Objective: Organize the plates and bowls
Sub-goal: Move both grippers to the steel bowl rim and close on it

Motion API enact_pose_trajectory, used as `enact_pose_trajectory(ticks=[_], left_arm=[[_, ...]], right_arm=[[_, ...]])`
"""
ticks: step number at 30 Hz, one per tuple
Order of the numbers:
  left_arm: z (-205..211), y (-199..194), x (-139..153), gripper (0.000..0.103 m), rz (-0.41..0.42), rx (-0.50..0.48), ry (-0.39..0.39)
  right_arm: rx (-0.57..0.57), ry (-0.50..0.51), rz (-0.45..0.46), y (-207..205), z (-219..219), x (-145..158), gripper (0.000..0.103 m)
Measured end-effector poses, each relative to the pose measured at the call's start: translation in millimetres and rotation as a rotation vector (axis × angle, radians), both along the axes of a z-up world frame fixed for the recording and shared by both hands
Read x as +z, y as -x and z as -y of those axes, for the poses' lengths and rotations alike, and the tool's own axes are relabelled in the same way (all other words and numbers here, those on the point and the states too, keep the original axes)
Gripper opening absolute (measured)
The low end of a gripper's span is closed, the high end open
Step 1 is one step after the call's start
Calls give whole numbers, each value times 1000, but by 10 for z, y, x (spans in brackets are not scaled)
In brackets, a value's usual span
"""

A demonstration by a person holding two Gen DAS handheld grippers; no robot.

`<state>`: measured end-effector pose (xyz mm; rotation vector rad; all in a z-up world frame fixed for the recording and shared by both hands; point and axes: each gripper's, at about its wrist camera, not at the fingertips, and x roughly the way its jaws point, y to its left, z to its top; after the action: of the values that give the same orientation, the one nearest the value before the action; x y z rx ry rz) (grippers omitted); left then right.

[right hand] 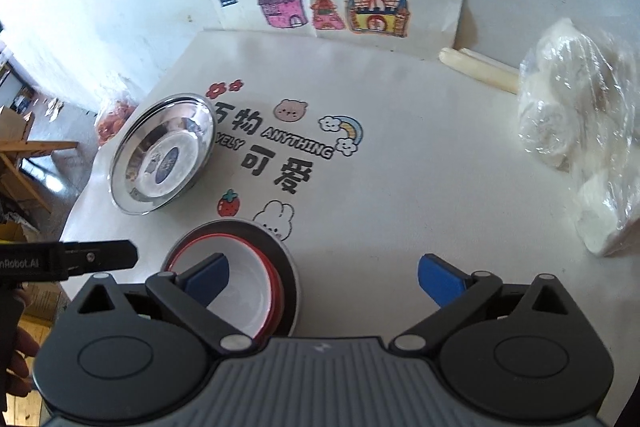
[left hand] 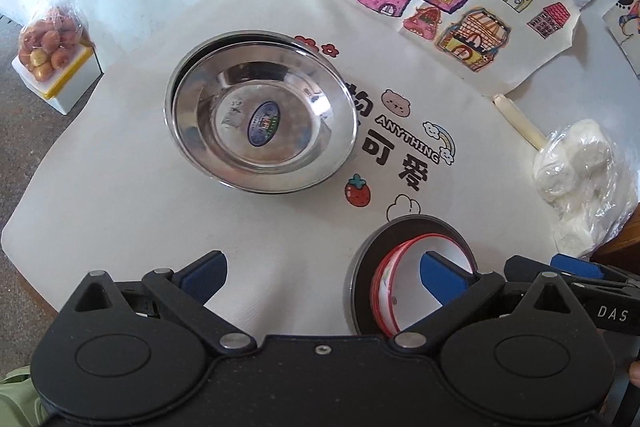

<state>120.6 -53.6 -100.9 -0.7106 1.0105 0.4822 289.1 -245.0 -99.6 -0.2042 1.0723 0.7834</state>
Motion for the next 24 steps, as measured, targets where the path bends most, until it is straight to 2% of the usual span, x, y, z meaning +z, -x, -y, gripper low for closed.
enact_pose_trajectory(ticks=[15,24], left_arm=[[3,33,-39,102,-26,25,6],[6,101,-112,102,-120,63,-16]], right_arm=[[-34,23,-11,-42,80,-51,103],[-1,95,28,-10,64,-102,103]])
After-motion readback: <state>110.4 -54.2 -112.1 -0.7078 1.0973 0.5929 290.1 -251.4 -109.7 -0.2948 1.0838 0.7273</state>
